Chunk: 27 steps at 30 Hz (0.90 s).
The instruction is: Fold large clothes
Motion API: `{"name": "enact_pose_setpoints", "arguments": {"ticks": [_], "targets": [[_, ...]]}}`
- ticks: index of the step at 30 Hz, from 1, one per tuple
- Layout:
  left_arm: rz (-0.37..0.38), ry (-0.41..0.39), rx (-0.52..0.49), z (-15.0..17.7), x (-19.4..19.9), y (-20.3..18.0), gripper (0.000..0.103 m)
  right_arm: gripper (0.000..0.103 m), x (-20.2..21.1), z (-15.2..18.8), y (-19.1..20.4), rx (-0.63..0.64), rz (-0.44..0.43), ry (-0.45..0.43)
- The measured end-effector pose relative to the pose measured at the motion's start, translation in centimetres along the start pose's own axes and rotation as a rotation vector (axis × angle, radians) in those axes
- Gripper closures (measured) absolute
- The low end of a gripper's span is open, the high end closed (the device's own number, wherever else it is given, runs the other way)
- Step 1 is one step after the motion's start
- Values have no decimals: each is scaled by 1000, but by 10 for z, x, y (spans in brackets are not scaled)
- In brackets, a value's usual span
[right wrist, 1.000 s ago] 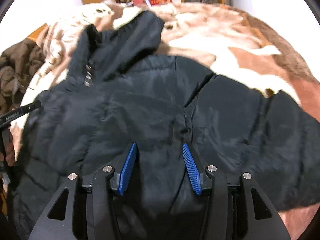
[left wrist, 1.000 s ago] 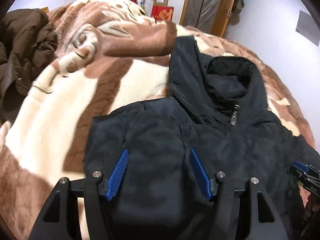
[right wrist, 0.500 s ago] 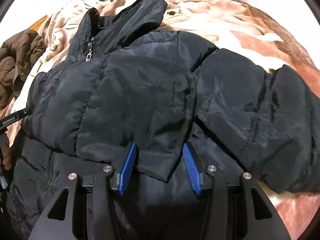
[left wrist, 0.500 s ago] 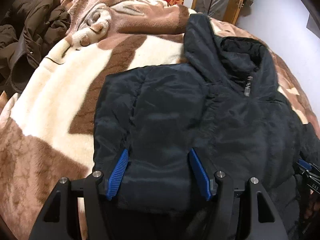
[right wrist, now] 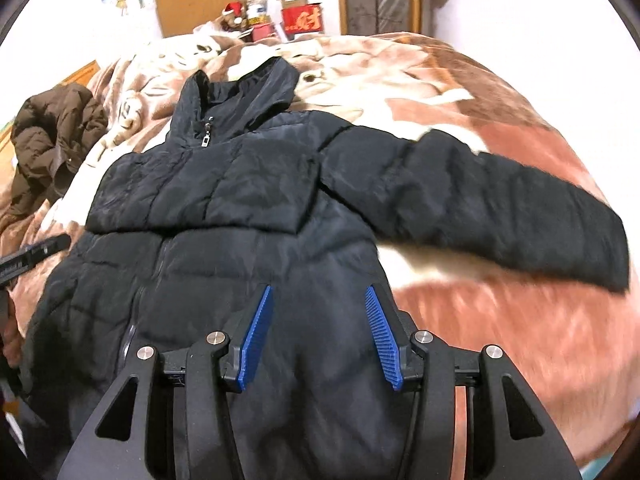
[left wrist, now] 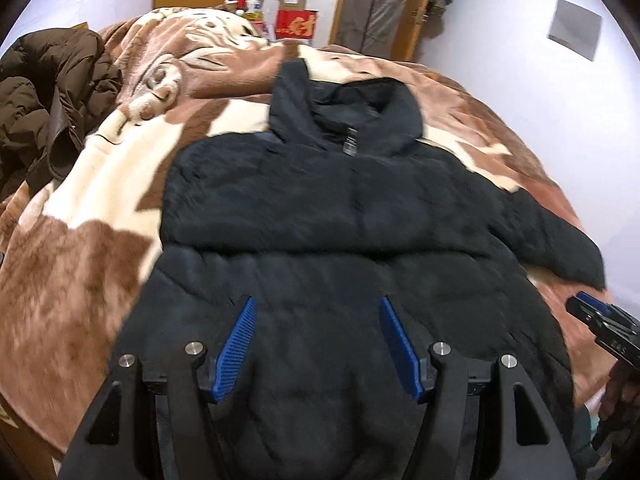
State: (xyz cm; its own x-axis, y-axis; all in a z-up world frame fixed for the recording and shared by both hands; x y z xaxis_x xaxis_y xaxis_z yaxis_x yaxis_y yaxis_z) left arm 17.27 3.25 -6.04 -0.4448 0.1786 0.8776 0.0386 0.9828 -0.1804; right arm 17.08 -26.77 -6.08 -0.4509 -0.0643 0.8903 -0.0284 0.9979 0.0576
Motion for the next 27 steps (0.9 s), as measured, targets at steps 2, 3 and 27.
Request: {"name": "enact_pose_setpoints", "arguments": {"ticks": [2,3,27], "targets": [[13,2,-7,12,8,-11,37,54,11,14,-7,-26,-8,0],[21,6,-9,16,11,-15,37,54,14,18,-9,-33,-10,2],[-7,40,-78,-24,-29,-57,37,41,-9,19,-168,-401,33,31]]}}
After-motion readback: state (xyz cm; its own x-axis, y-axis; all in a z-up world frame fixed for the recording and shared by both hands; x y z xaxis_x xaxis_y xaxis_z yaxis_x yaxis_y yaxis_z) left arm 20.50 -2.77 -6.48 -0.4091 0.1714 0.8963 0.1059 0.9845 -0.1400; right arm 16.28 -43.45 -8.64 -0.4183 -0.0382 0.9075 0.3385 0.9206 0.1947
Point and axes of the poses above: each gripper's, at about its wrist camera, not at the fingertips, and x roughly against the way its jaws point, y to its left, z to its underside, the point moved 3 cm from there along -x, roughly the way its jaws point, and after that the axes turned 11 degrees about y, right-handed, at the moved point
